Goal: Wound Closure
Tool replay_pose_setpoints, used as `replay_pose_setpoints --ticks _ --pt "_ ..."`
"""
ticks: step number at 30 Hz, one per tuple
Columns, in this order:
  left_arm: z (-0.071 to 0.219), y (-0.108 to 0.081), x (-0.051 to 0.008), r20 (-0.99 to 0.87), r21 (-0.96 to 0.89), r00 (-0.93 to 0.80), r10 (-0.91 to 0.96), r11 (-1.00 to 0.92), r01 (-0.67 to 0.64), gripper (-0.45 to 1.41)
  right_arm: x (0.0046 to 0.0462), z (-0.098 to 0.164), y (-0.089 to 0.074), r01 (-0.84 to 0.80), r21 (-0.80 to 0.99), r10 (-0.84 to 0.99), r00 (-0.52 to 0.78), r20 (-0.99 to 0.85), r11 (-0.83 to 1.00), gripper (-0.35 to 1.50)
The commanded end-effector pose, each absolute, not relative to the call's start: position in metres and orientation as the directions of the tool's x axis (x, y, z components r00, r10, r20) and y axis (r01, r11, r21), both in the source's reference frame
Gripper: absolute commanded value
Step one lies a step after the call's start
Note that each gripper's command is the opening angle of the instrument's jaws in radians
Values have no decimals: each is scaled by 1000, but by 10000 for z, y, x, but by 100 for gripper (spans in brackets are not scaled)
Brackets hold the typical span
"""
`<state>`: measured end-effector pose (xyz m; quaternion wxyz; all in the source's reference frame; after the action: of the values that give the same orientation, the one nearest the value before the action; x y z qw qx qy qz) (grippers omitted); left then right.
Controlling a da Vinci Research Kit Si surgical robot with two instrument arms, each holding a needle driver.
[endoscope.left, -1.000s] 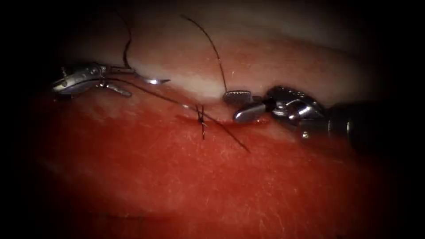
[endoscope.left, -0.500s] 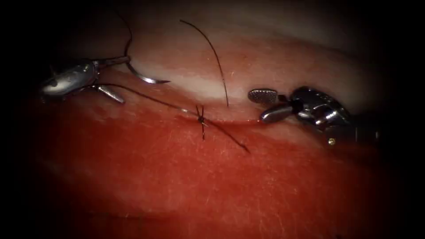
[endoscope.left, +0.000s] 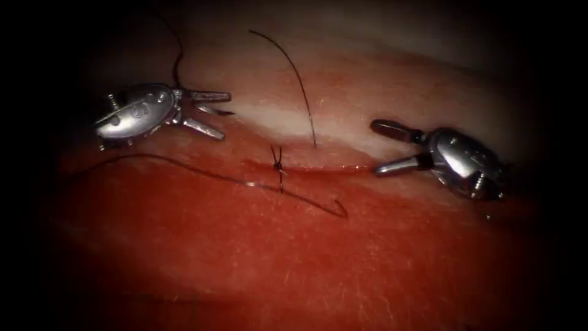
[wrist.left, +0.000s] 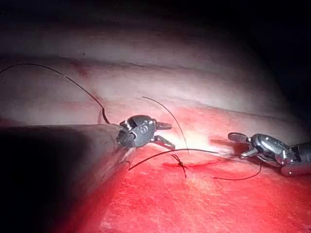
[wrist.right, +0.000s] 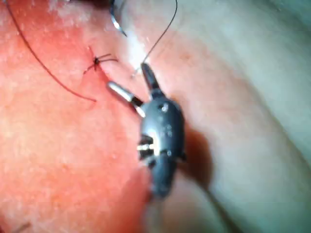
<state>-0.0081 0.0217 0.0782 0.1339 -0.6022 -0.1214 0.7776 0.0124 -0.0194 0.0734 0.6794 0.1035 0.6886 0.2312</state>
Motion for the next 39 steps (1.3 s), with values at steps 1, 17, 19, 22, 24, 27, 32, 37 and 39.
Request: replay_pose_setpoints --ticks 1,17,19,22,24,27,32,37,39 --pt "786 217 -90 -909 -344 -238 342 -938 -34 14 130 741 -200 -166 456 453 -55 -890 874 126" --pt "729 157 -117 -991 -78 68 115 -913 400 14 133 766 -228 -141 463 460 -51 -886 875 126" --pt "723 151 -118 -992 -69 67 108 -900 430 16 133 766 -228 -141 462 460 -51 -886 875 126" --pt "715 146 -117 -992 -61 70 104 -888 455 16 134 766 -228 -138 462 460 -52 -886 876 126" --pt "709 143 -116 -992 -42 84 93 -882 469 16 134 766 -229 -139 462 460 -52 -887 876 126" --pt "695 132 -115 -987 26 147 58 -858 512 16 135 768 -232 -137 459 457 -52 -888 878 126" --pt "675 115 -122 -975 91 218 38 -831 549 16 135 770 -235 -134 457 454 -53 -890 880 126" --pt "651 109 -125 -966 115 256 46 -807 580 19 135 771 -237 -130 455 452 -54 -890 881 126" --pt "643 114 -125 -961 109 270 53 -829 549 27 136 773 -238 -131 453 450 -54 -892 882 126"
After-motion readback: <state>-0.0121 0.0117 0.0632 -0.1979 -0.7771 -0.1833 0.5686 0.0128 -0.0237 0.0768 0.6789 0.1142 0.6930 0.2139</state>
